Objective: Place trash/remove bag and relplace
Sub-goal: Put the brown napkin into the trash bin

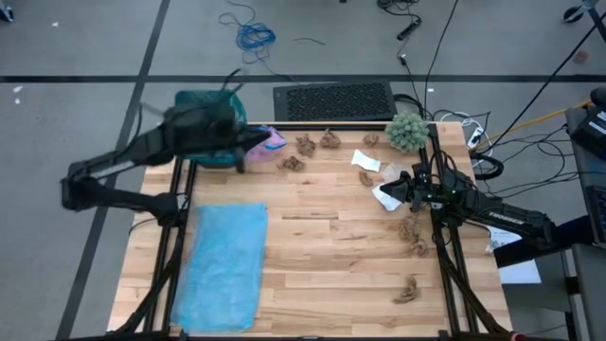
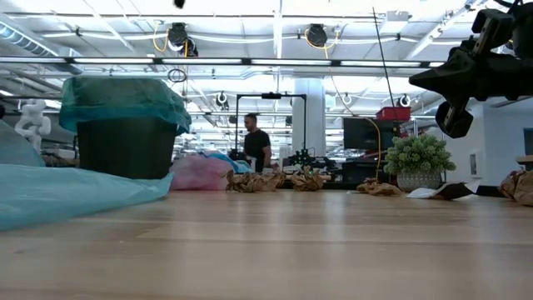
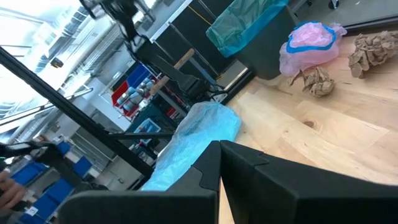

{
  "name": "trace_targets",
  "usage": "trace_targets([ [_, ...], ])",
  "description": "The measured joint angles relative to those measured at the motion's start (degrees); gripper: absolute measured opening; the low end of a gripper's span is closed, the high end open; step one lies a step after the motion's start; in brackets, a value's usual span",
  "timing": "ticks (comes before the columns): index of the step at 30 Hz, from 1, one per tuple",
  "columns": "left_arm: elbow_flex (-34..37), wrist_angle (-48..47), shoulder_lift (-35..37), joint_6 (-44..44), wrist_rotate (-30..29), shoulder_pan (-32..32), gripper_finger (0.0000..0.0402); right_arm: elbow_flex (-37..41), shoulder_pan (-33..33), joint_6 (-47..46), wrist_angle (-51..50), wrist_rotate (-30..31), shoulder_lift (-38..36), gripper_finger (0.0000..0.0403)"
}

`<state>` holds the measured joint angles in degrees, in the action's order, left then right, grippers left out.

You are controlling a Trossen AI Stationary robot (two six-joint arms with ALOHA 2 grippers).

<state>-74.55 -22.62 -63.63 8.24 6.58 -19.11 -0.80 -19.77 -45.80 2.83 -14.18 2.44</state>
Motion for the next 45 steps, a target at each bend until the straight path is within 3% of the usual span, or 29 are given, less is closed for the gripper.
trace_targets([
  [5, -16.5, -16.1, -15.4, -4.8, 0.7, 0.0, 0.0000, 0.0, 0.0, 0.0, 0.0, 0.6, 0.0, 0.0000],
  [12, -28.0, -27.4, -28.3, -6.8, 0.9, 0.1, 0.0000, 0.0, 0.0, 0.0, -0.1, 0.7, 0.2, 0.0000],
  [17, -28.4, -33.4, -33.3, -9.3, 0.6, 0.4, 0.0000, 0.0, 0.0, 0.0, -0.1, 0.7, 0.2, 0.0000],
  [24, -28.3, -44.9, -41.3, -8.3, -5.8, -0.7, 0.0000, 0.0, 0.0, 0.0, -0.1, 0.6, 0.2, 0.0000],
  [34, -28.3, -45.0, -51.5, -3.6, -6.0, -4.9, 0.0004, 0.0, 0.0, 0.0, -0.1, 0.6, 0.2, 0.0000],
  [38, -28.3, -42.5, -54.3, -5.8, -5.4, -5.6, 0.0037, 0.0, 0.0, 0.0, -0.1, 0.6, 0.2, 0.0000],
  [45, -28.3, -37.9, -56.3, -5.7, -6.3, -5.6, 0.0138, 0.0, 0.0, 0.0, -0.1, 0.6, 0.2, 0.0000],
])
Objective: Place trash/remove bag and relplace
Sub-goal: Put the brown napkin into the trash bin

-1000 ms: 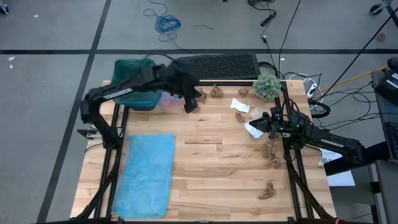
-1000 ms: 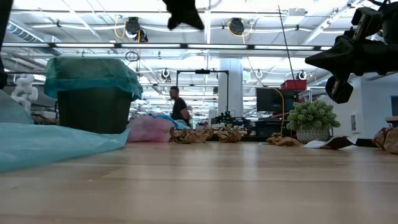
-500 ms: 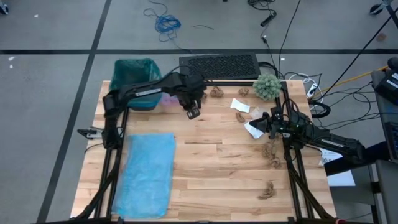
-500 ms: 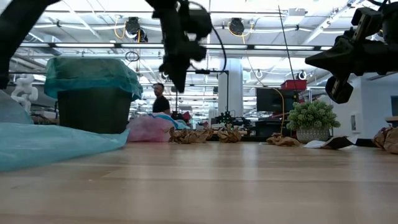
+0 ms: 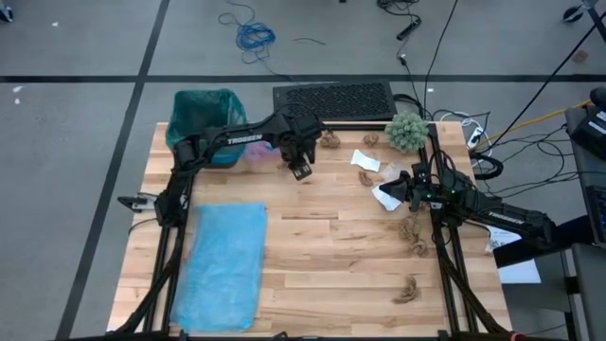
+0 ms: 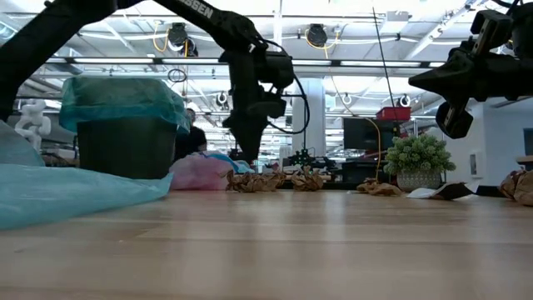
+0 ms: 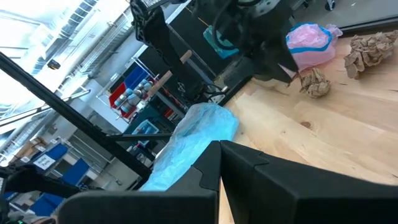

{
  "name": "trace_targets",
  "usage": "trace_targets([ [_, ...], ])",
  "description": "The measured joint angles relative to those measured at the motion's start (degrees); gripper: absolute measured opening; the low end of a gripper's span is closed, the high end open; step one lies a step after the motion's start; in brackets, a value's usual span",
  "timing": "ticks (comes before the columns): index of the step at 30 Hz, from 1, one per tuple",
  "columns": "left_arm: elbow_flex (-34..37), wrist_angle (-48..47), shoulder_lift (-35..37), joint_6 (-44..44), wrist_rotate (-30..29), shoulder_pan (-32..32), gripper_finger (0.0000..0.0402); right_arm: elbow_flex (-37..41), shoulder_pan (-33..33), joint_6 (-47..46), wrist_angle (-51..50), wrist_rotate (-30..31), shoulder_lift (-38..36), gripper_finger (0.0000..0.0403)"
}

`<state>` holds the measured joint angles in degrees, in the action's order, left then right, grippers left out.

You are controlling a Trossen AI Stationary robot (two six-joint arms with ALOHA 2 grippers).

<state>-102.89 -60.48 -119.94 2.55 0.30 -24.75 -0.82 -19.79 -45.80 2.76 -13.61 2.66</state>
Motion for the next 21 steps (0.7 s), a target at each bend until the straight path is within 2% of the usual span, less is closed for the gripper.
trace_targets([
  [4, 0.0, 1.4, -0.9, 0.2, -0.6, 0.0, 0.0186, 0.0, 0.0, 0.0, 0.0, 0.0, 0.0, 0.0000],
  [9, 0.0, 0.8, -3.0, 0.2, -2.3, 0.0, 0.0220, 0.0, 0.0, 0.0, 0.0, 0.0, 0.0, 0.0000],
  [19, 0.0, 1.1, -8.7, 0.0, -3.1, 0.0, 0.0231, 0.0, 0.0, 0.0, 0.0, 0.0, 0.0, 0.0000],
  [21, -0.1, 1.5, -8.7, -0.3, -5.8, 0.3, 0.0225, 0.0, 0.0, 0.0, 0.0, 0.0, 0.0, 0.0000],
])
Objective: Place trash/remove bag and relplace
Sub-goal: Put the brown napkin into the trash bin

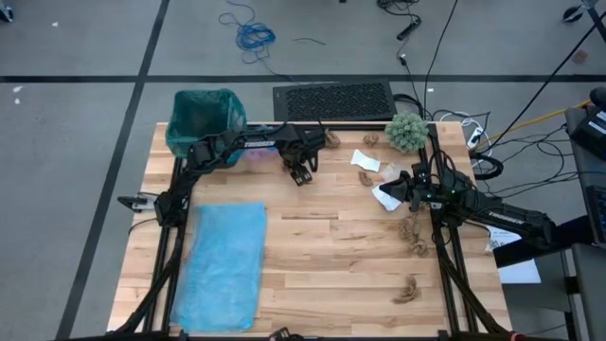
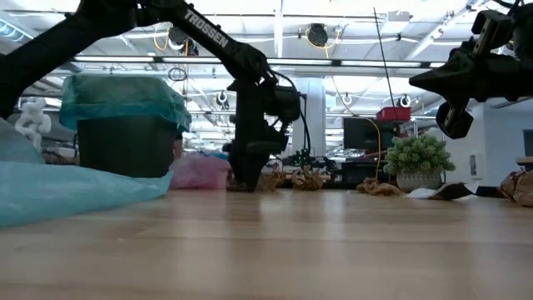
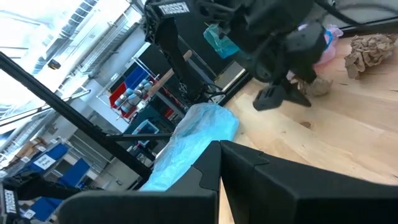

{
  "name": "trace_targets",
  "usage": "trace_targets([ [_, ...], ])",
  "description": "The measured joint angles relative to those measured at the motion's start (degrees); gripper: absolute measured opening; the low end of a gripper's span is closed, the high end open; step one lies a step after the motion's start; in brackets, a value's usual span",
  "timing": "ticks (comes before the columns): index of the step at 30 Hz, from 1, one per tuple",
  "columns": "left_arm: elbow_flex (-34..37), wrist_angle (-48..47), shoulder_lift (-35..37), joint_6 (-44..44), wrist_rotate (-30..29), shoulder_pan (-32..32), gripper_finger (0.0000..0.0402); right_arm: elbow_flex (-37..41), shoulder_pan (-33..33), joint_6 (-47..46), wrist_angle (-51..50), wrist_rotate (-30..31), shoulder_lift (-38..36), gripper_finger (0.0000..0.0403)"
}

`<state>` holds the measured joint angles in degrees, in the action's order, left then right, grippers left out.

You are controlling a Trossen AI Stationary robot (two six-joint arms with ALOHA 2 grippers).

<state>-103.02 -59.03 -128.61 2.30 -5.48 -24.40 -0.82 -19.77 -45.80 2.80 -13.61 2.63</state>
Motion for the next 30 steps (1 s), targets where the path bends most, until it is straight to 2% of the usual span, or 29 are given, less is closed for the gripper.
trace_targets([
  [2, 0.0, 0.2, -0.1, 0.1, -0.6, 0.1, 0.0207, 0.0, 0.0, 0.0, 0.0, 0.0, 0.0, 0.0000],
  [4, 0.0, 0.2, 0.0, 0.3, -0.1, 0.2, 0.0170, 0.0, 0.0, 0.0, 0.0, 0.0, 0.0, 0.0000],
  [8, 0.2, -0.7, 2.2, 0.4, 3.3, 0.3, 0.0048, 0.0, 0.0, 0.0, 0.0, 0.0, 0.0, 0.0000],
  [10, 0.2, -0.6, 4.6, 1.7, 4.6, 0.4, 0.0016, 0.0, 0.0, 0.0, -0.1, 0.0, 0.0, 0.0000],
  [16, 0.1, -0.8, 13.7, 2.0, 5.4, 0.8, 0.0004, 0.0, 0.0, 0.0, 0.0, 0.0, 0.0, 0.0000],
  [21, 0.1, -3.3, 23.9, 4.7, 3.2, 0.8, 0.0002, 0.0, 0.0, 0.0, -0.1, 0.0, 0.0, 0.0000],
  [26, -1.4, -9.0, 34.2, 8.1, -6.1, 0.8, 0.0001, 0.0, 0.0, 0.0, 0.0, 0.0, 0.0, 0.0000],
  [30, -6.6, -18.1, 38.3, 12.0, -14.8, 0.6, 0.0001, 0.0, 0.0, 0.0, 0.0, 0.0, 0.0, 0.0000],
])
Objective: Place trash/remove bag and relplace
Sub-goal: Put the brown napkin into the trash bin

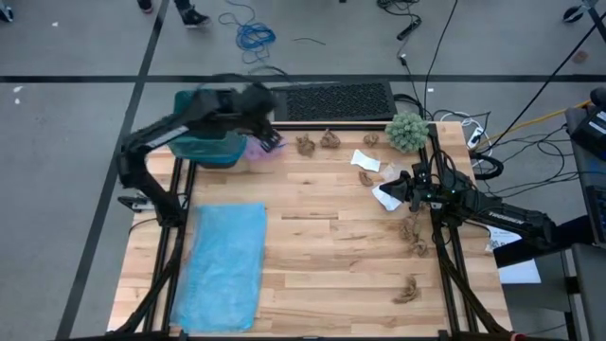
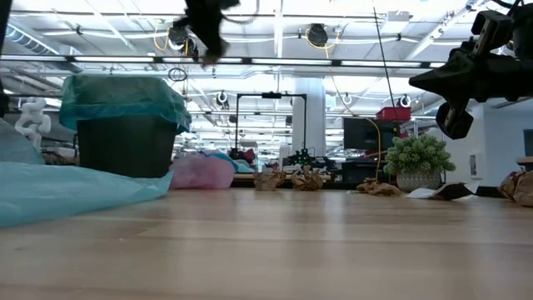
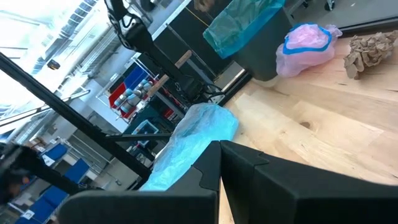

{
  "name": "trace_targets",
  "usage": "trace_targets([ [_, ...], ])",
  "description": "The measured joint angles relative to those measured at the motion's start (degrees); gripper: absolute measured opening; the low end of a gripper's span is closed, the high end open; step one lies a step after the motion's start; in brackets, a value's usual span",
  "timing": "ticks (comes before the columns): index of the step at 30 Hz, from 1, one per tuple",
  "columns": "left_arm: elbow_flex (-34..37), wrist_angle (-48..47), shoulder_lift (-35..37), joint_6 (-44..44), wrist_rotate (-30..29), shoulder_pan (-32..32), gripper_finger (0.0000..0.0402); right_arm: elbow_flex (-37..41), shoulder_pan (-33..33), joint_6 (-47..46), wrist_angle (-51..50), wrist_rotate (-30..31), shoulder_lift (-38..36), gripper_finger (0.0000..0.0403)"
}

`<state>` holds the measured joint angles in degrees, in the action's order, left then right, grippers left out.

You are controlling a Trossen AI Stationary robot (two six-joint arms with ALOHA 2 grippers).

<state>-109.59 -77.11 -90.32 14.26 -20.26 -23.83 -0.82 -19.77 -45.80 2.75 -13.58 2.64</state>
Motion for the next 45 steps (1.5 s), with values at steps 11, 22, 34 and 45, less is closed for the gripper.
trace_targets([
  [11, -3.3, -12.8, 0.6, 6.9, -5.2, -12.1, 0.0000, 0.0, 0.0, 0.0, 0.0, 0.0, 0.0, 0.0000],
  [22, 6.2, -12.9, -2.7, 2.0, 4.0, -25.4, 0.0000, 0.0, 0.0, 0.0, 0.0, 0.0, 0.0, 0.0000],
  [34, 12.4, -12.9, -2.6, -7.3, 3.7, -26.9, 0.0122, 0.0, 0.0, 0.0, 0.0, 0.0, 0.0, 0.0000],
  [45, 11.2, -12.9, -2.6, -11.6, 3.5, -26.8, 0.0219, 0.0, 0.0, 0.0, 0.0, 0.0, 0.0, 0.0000],
])
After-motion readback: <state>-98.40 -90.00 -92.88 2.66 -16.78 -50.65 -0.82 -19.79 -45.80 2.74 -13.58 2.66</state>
